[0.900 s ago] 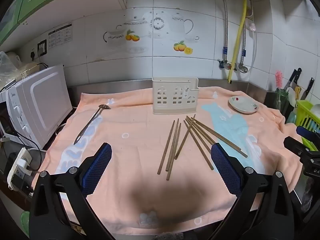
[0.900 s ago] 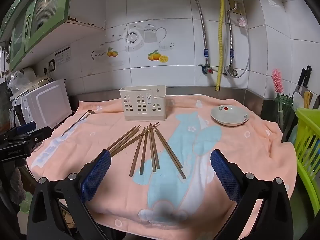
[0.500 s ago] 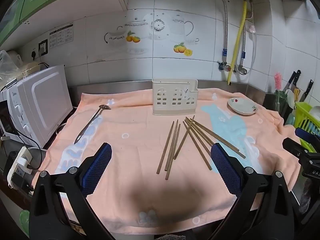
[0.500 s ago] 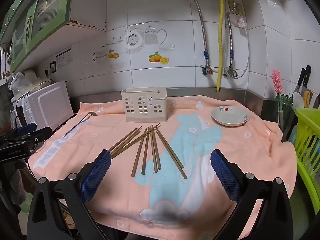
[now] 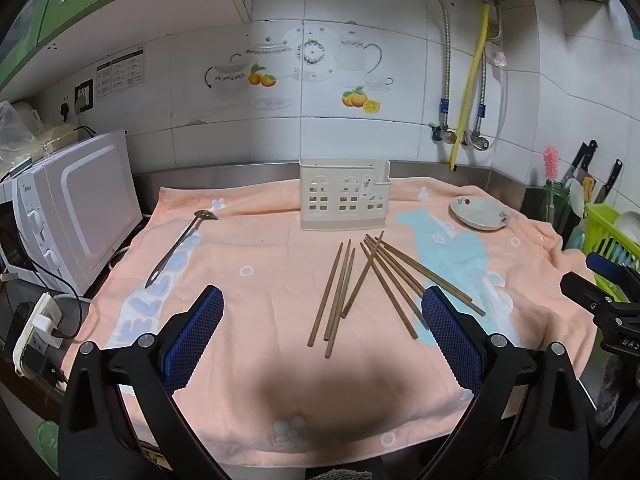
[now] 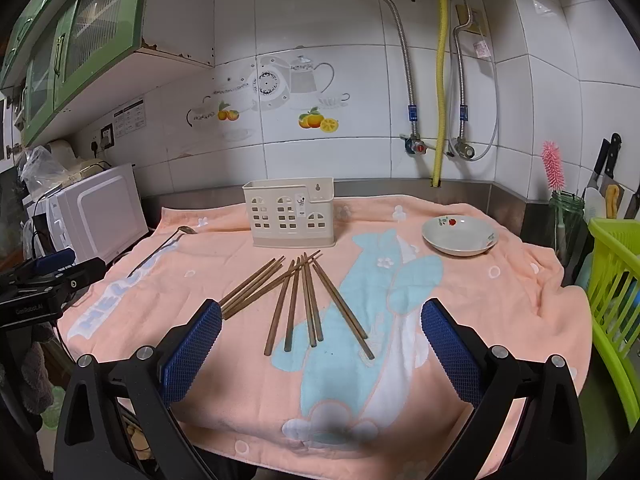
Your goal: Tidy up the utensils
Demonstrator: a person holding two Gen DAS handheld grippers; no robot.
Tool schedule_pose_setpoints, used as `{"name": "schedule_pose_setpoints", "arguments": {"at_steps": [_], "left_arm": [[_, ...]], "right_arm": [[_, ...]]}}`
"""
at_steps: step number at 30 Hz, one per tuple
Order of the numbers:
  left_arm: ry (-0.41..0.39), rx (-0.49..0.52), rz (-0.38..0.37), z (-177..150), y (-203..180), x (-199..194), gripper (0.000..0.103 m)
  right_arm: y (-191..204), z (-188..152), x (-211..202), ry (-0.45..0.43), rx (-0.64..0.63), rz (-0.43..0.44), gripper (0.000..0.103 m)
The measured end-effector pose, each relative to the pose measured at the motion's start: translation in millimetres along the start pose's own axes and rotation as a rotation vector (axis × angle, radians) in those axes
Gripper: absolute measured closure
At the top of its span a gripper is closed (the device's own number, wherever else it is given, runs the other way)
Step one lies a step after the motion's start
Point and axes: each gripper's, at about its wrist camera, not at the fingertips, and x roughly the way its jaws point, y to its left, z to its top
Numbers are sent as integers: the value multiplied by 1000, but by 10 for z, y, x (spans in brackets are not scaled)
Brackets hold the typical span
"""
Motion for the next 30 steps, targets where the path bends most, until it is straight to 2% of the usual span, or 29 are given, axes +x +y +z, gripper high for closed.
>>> {"name": "schedule_pose_setpoints", "arguments": {"at_steps": [30], "left_arm": [[7, 24, -21, -8, -117, -16, 5]], "right_arm": [[2, 24, 5, 6, 8, 1, 6]]}}
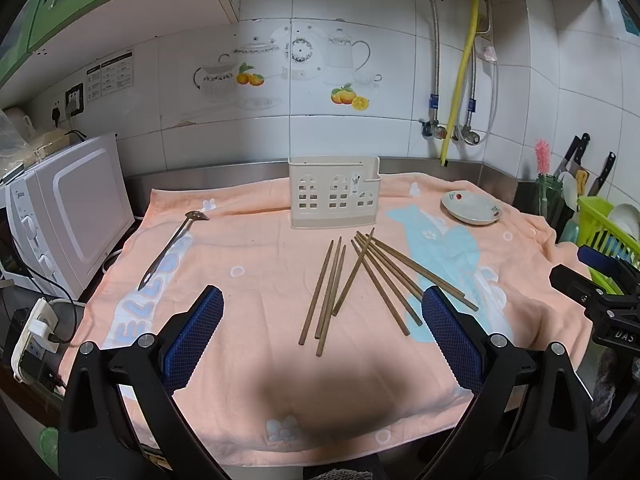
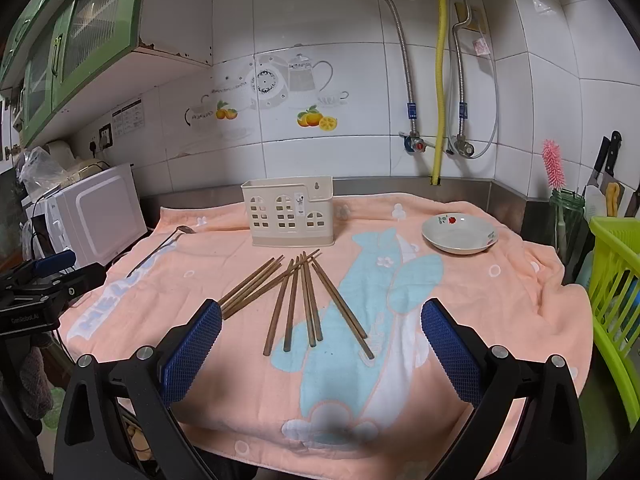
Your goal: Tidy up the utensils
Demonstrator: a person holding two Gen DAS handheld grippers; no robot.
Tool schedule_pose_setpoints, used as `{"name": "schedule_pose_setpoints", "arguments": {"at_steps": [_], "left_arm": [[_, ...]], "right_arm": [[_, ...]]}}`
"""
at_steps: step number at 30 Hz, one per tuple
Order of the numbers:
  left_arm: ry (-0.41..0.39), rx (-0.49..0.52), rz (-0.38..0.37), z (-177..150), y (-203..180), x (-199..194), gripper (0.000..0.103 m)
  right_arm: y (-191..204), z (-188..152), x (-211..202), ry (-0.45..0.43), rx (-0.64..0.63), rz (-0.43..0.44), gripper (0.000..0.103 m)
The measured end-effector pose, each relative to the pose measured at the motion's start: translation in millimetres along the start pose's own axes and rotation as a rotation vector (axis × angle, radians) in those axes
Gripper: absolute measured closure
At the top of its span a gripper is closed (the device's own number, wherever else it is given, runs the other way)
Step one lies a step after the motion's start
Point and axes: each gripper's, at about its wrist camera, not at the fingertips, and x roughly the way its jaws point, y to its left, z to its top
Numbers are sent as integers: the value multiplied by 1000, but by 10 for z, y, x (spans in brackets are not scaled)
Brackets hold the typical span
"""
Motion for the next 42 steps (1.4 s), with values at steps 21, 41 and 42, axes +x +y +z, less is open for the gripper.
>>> {"name": "schedule_pose_setpoints", "arguments": {"at_steps": [21, 41, 42], "left_arm": [[13, 0, 1, -22, -10, 69, 5], [52, -2, 6, 1, 8, 222, 5], [54, -3, 7, 2, 8, 233, 5]], "right_arm": [[20, 11, 70, 10, -4, -1, 6], [-36, -1, 196, 35, 6, 4, 6], [-44, 0, 206, 36, 8, 5, 6]]}}
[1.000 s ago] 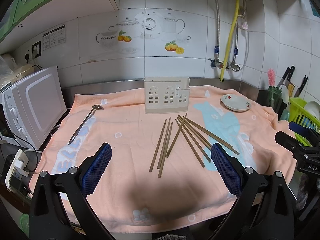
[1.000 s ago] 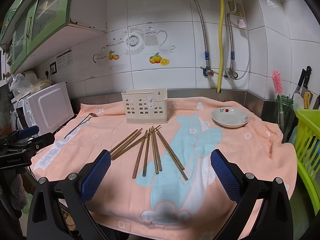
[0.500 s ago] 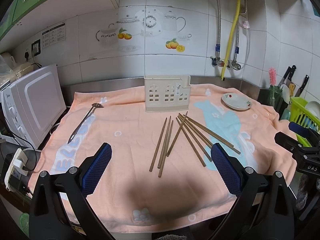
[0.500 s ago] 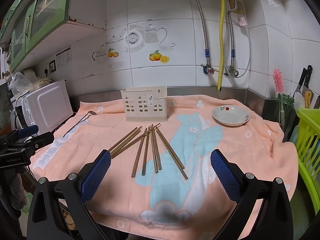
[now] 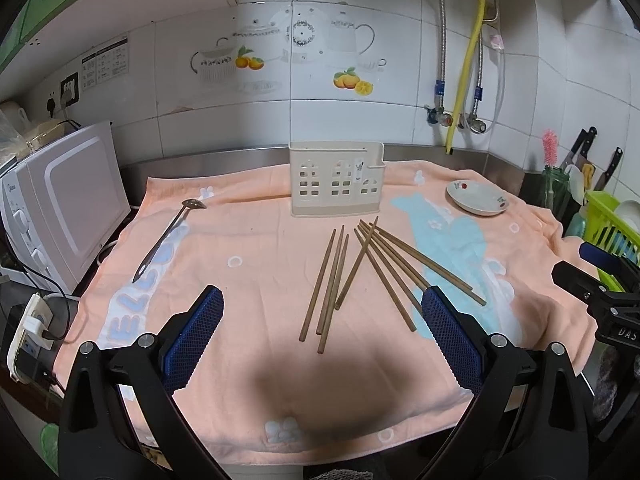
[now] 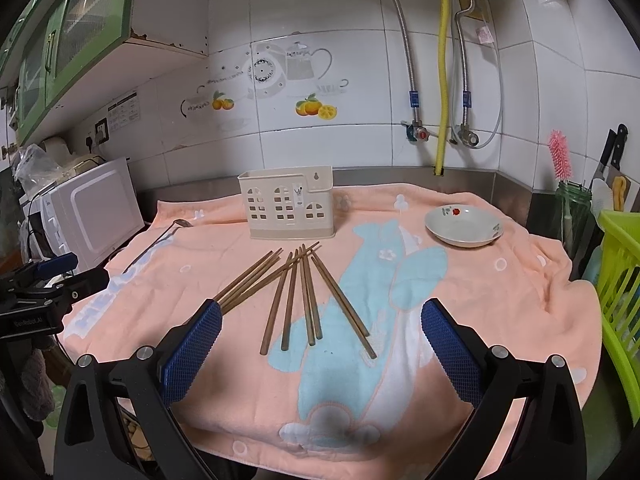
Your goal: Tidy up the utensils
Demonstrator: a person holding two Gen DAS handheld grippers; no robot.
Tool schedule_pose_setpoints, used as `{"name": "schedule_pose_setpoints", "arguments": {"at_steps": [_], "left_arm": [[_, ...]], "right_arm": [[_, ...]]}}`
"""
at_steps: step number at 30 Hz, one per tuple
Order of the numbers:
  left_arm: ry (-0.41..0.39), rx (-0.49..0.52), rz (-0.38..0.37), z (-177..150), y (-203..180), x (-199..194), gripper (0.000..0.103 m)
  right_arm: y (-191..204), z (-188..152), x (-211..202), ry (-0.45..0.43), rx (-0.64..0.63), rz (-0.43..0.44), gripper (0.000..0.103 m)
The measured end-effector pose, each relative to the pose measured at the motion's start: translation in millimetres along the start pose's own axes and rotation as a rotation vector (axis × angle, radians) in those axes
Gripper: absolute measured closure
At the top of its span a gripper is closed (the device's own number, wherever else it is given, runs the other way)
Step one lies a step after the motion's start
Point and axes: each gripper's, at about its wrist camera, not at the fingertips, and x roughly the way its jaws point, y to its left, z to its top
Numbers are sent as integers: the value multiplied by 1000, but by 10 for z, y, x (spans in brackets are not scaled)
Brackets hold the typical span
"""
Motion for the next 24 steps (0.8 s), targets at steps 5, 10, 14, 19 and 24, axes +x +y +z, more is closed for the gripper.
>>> {"name": "schedule_pose_setpoints", "arguments": {"at_steps": [5, 10, 14, 19, 24], "left_arm": [[13, 0, 4, 13, -1, 59, 5], [31, 3, 7, 9, 6, 133, 5], [50, 2, 10, 1, 24, 216, 5], [72, 20, -14, -29, 24, 356, 5], [109, 13, -34, -50, 64, 530, 6]], "right_arm": [[-26, 8, 59, 12, 2, 0, 6], [-41, 17, 118, 20, -6, -2, 6], [-55, 6, 189, 36, -12, -3, 6], [-69, -14, 289, 59, -26, -2, 6], [-88, -6, 387, 79, -41, -7, 6]]}}
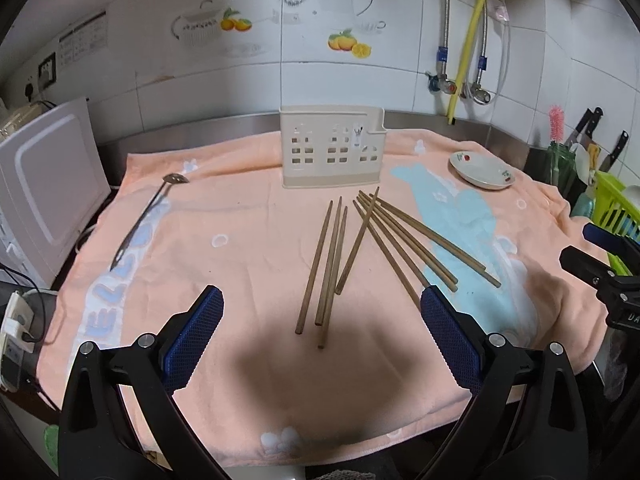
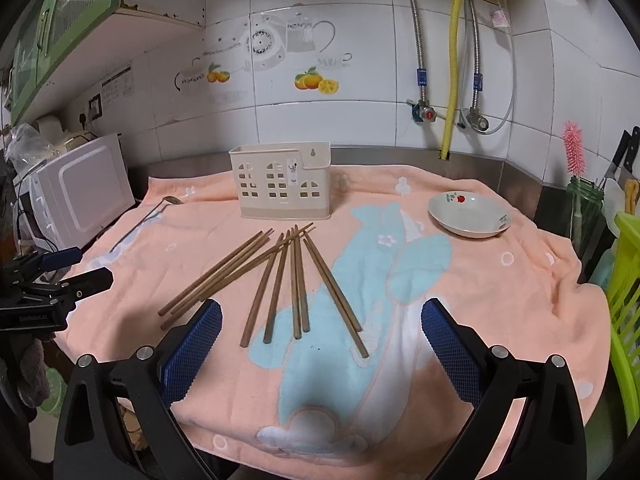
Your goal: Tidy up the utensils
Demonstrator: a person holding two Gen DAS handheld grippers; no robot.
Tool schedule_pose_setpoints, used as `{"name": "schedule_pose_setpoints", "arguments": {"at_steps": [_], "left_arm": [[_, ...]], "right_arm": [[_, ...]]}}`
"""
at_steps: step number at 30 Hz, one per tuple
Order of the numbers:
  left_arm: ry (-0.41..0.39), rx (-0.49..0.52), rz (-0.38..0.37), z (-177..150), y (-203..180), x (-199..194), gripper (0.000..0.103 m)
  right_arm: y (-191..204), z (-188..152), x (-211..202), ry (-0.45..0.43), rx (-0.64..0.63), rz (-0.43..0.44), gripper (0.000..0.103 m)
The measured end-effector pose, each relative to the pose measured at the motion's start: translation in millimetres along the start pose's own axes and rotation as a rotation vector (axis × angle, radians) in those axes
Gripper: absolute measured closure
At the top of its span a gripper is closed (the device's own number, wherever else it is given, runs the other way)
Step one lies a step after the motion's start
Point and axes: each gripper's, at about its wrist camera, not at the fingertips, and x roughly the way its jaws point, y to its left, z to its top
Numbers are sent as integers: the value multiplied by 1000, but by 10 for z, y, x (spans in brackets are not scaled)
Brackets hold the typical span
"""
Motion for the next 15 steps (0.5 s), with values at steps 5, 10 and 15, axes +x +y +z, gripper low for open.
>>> {"name": "schedule_pose_setpoints", "arguments": {"at_steps": [5, 10, 15], "left_arm": [[23, 13, 4, 26, 8, 121, 6], [40, 9, 1, 59, 35, 218, 6], [60, 6, -12, 55, 61, 317, 7]], "right_arm": [[-30, 18, 143, 29, -12, -5, 6], [-49, 39, 299, 57, -12, -4, 7], [-67, 67, 411, 74, -14, -4, 7]]}}
